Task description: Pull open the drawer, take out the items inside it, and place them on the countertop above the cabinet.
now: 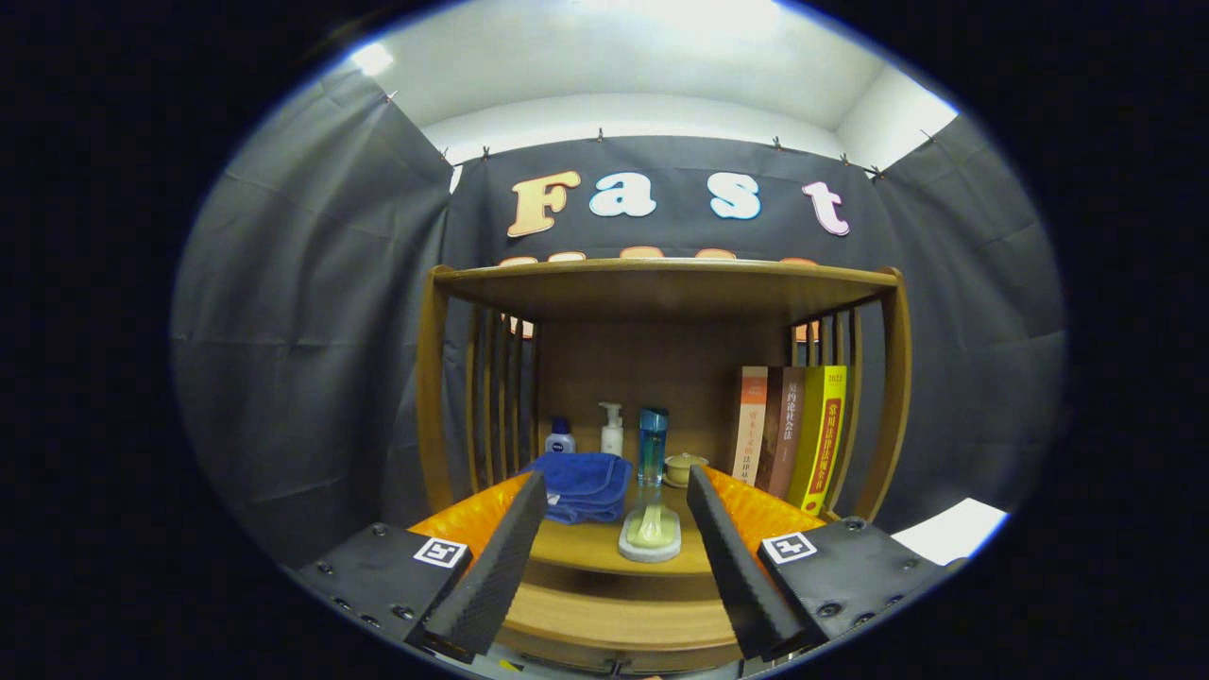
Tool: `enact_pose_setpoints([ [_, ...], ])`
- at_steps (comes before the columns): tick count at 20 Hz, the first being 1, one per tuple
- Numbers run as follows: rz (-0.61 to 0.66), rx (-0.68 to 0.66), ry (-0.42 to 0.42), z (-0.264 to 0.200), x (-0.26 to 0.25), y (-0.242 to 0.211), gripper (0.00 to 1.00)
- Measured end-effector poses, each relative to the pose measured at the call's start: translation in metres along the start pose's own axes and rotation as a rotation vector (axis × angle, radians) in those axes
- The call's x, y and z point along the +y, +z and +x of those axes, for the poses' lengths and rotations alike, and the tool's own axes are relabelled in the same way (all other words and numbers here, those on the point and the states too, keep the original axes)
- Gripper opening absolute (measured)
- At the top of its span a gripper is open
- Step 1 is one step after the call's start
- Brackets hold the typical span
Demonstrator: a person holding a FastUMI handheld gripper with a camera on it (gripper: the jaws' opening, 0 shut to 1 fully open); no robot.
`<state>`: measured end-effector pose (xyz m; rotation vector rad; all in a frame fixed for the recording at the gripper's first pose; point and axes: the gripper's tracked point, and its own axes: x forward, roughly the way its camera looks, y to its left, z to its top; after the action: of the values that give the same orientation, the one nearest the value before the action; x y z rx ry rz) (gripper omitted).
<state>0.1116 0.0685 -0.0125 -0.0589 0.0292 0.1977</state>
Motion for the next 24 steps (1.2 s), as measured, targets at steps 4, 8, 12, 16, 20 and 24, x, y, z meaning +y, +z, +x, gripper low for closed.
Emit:
enact_pose_setpoints([
  [4,-0.021,0.003,-0.012,-0.046,0.006,-0.034,0.98],
  [8,-0.009,0.030,-0.049,-0.068,0.003,-0.107,0.98],
  [12,-0.013,0.055,-0.074,-0.076,0.002,-0.157,0.98],
  [16,-0.050,0.070,-0.086,-0.077,0.002,-0.189,0.98],
  [20,-0.049,0.105,-0.090,-0.075,0.006,-0.209,0.98],
  [24,-0.044,0.121,-0.101,-0.068,0.003,-0.219,0.99],
])
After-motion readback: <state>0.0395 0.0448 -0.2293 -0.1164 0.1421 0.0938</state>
